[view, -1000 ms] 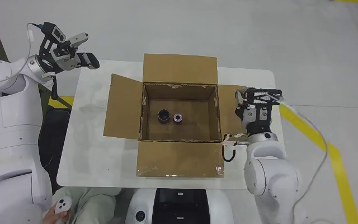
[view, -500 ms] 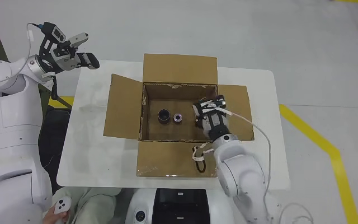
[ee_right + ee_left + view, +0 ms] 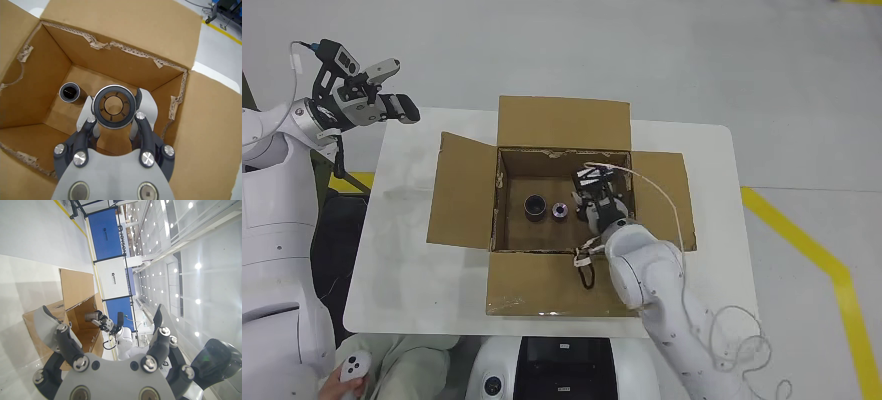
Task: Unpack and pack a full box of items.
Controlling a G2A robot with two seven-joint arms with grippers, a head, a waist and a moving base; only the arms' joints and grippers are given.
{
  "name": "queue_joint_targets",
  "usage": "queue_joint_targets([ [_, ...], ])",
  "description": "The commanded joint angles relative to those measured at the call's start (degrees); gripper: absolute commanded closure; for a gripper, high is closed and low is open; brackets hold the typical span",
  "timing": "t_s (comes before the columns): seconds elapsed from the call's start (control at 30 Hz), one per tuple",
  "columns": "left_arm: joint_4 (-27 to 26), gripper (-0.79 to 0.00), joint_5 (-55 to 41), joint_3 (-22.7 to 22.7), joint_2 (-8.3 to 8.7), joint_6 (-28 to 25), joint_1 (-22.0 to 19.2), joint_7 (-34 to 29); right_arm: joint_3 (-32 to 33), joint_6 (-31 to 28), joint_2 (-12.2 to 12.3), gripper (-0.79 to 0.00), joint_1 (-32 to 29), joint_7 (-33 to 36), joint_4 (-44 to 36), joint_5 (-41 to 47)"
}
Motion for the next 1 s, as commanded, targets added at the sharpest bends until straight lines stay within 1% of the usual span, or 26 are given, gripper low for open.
queue_joint_targets([
  [0.0,0.0,-0.785,0.0,0.0,0.00,0.0,0.0,0.0,-0.3,0.4,-0.3,0.000,1.4,-0.2,2.6,0.8],
  [0.17,0.0,-0.785,0.0,0.0,0.00,0.0,0.0,0.0,-0.7,1.5,-0.7,0.000,3.0,-0.6,6.6,1.3],
  [0.4,0.0,-0.785,0.0,0.0,0.00,0.0,0.0,0.0,-0.9,2.4,-1.0,0.000,4.0,0.4,9.5,0.1],
  [0.47,0.0,-0.785,0.0,0.0,0.00,0.0,0.0,0.0,-1.0,2.0,-1.2,-0.028,4.4,1.1,10.4,0.3],
  [0.6,0.0,-0.785,0.0,0.0,0.00,0.0,0.0,0.0,-1.2,1.9,-1.5,-0.040,5.6,1.6,13.2,0.8],
  [0.73,0.0,-0.785,0.0,0.0,0.00,0.0,0.0,0.0,-1.6,2.0,-1.8,-0.077,6.9,1.6,15.5,1.3],
  [0.9,0.0,-0.785,0.0,0.0,0.00,0.0,0.0,0.0,-1.8,2.1,-2.2,-0.203,8.1,2.0,17.9,1.7],
  [0.97,0.0,-0.785,0.0,0.0,0.00,0.0,0.0,0.0,-1.9,2.2,-2.3,-0.274,8.4,2.2,18.3,1.7],
])
